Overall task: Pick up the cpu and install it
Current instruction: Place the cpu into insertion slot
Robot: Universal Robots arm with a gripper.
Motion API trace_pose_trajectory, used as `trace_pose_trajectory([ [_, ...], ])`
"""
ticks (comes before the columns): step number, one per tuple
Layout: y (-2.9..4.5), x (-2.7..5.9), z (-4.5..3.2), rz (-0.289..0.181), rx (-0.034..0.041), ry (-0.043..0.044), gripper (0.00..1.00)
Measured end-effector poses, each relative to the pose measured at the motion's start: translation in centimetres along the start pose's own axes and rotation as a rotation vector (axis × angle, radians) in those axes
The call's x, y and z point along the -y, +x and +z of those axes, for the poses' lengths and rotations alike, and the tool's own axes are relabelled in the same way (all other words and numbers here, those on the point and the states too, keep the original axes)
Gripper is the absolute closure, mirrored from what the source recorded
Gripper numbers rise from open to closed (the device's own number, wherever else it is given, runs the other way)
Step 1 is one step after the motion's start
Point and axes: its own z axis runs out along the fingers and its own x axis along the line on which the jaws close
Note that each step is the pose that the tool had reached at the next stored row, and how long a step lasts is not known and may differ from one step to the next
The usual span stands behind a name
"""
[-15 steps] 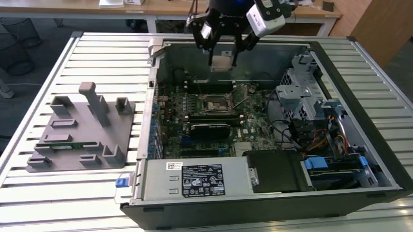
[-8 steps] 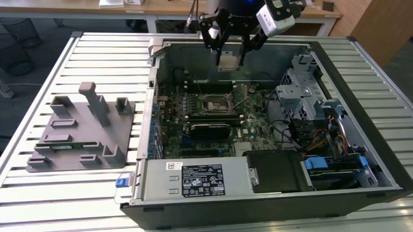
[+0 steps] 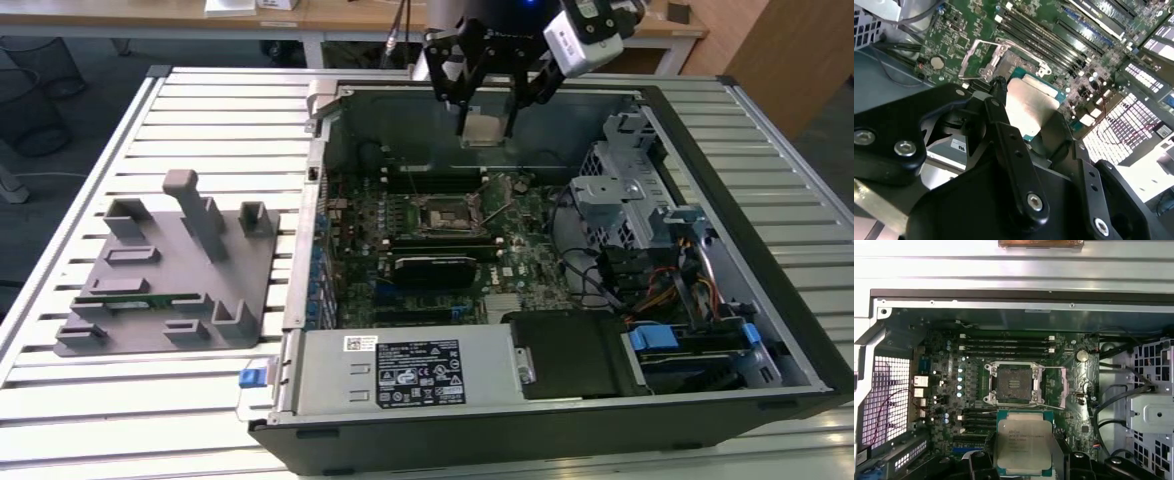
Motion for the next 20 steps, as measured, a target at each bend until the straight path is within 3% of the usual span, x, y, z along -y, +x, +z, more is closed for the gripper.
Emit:
trace_pose_trajectory([
  [4, -0.04, 0.01, 0.01, 0.011, 0.0006, 0.0017, 0.47],
  [20, -0.05, 0.03, 0.46, 0.29, 0.0174, -0.0047, 0.47],
])
